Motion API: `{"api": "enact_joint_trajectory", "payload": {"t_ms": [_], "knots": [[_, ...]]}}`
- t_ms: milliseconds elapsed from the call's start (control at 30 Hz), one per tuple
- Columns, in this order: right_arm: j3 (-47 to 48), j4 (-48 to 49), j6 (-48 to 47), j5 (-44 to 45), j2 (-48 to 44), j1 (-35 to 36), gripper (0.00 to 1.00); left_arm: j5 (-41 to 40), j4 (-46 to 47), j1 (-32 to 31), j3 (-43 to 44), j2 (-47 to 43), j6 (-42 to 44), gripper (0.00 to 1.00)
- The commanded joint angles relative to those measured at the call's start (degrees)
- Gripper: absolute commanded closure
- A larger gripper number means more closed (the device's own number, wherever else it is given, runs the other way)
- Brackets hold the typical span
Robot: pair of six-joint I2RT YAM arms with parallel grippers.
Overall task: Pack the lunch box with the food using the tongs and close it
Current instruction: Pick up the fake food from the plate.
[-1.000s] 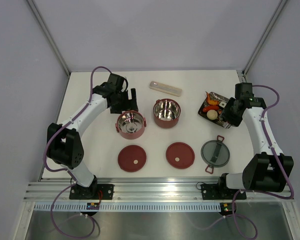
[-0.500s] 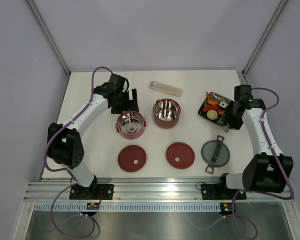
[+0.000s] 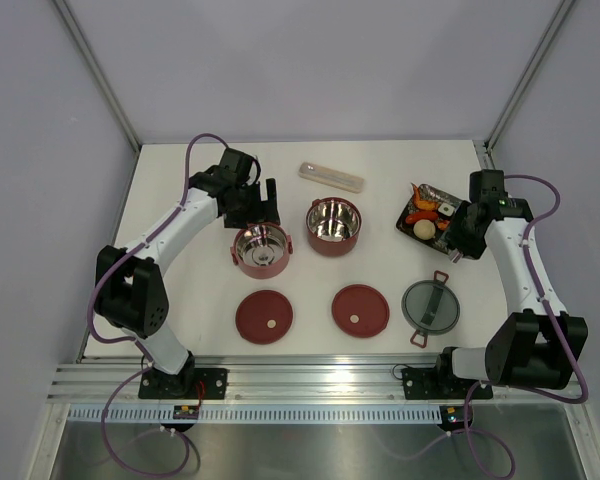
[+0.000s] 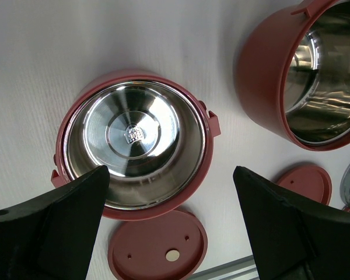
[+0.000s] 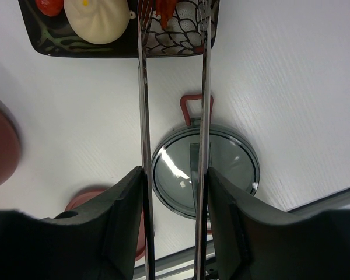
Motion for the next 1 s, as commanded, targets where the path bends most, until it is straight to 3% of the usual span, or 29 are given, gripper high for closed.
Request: {"api": "enact_joint_trajectory", "payload": {"t_ms": [0, 500, 967], "knots": [[0.9, 2.35, -0.15, -0.26, -0.55, -0.15, 0.48, 0.74, 1.94, -0.22, 1.85, 0.12, 0.6, 0.09], [-2.0, 5.6, -0.76, 0.0, 3.31, -0.15, 0.49, 1.18, 1.94, -0.39, 2.73, 0.91, 0.78, 0.09], [1.07, 2.09, -1.11, -0.26, 0.33, -0.15, 0.88, 1.18, 1.5, -0.48, 3.17, 1.44, 0.95, 0.09]]}}
